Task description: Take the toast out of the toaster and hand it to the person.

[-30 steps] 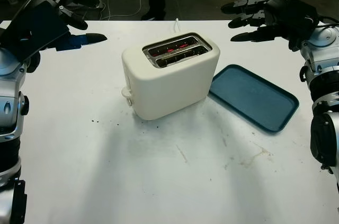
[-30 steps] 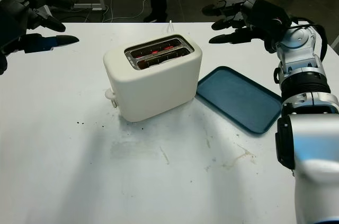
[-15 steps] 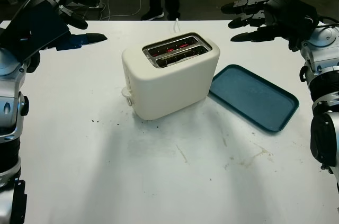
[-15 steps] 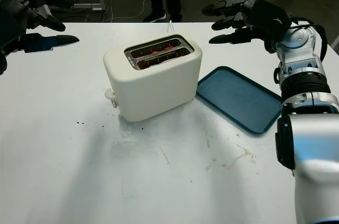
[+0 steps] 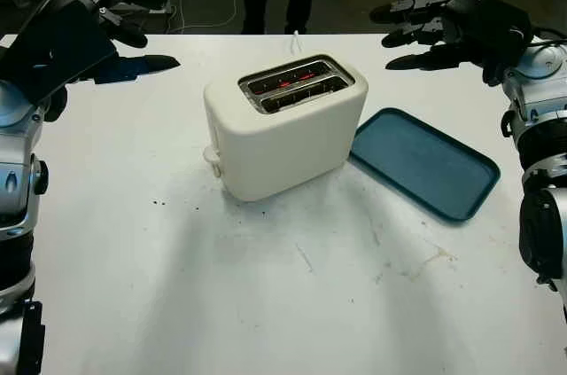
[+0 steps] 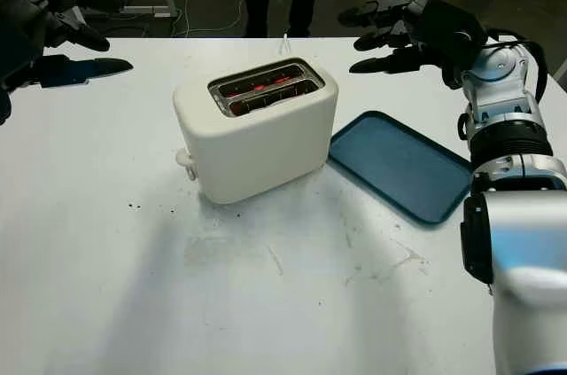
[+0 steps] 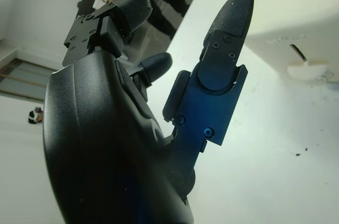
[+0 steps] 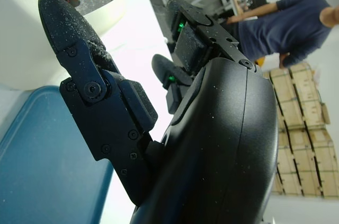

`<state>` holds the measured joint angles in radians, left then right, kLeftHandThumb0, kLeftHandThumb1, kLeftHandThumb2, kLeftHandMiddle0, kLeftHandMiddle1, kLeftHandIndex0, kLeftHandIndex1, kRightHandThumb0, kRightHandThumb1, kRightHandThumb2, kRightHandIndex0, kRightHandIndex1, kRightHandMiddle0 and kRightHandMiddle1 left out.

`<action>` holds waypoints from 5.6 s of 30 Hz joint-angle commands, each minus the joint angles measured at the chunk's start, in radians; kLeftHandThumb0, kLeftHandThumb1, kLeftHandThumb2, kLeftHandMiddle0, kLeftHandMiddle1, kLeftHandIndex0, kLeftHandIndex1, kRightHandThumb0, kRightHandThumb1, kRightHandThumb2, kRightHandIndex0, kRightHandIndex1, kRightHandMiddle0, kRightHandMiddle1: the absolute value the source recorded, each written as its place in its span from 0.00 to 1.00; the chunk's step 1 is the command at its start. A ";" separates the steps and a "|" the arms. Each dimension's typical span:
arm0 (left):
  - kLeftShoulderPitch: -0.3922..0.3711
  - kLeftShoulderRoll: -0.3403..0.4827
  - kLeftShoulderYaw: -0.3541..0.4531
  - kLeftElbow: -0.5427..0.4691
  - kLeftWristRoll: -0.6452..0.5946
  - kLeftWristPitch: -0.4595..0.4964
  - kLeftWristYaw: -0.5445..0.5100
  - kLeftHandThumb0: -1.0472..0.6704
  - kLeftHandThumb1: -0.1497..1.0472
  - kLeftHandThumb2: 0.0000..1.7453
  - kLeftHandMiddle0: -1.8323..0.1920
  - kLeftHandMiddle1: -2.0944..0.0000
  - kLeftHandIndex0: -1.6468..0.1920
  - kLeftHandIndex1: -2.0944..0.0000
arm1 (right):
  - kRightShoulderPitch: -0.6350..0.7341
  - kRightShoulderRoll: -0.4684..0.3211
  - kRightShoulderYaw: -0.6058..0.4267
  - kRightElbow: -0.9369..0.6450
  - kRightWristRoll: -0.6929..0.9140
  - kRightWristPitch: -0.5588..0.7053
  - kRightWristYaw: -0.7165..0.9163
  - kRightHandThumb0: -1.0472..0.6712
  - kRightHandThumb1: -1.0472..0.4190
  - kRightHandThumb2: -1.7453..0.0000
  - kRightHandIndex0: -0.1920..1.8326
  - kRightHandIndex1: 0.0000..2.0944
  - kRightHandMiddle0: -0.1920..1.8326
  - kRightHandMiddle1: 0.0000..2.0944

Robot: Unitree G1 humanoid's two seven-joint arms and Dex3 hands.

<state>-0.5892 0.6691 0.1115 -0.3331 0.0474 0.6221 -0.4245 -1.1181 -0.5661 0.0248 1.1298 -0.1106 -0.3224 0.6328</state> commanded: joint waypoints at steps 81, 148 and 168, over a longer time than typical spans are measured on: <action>0.002 -0.011 -0.008 -0.035 -0.014 0.065 0.013 0.36 0.81 0.00 0.91 0.37 0.87 0.54 | 0.004 0.014 0.009 -0.027 -0.024 -0.016 -0.046 0.13 0.23 1.00 0.28 0.29 0.41 0.00; -0.015 0.030 -0.029 -0.053 -0.012 0.108 -0.018 0.39 0.81 0.00 0.89 0.37 0.84 0.59 | -0.014 0.011 0.029 -0.033 -0.040 -0.013 -0.045 0.14 0.23 1.00 0.25 0.32 0.40 0.00; -0.013 0.028 -0.030 -0.058 -0.012 0.117 -0.016 0.38 0.81 0.00 0.89 0.37 0.84 0.59 | -0.010 0.012 0.027 -0.037 -0.039 -0.013 -0.050 0.14 0.23 1.00 0.25 0.34 0.41 0.00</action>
<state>-0.5895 0.6878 0.0842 -0.3791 0.0374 0.7390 -0.4361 -1.1202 -0.5502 0.0566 1.1046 -0.1548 -0.3211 0.5841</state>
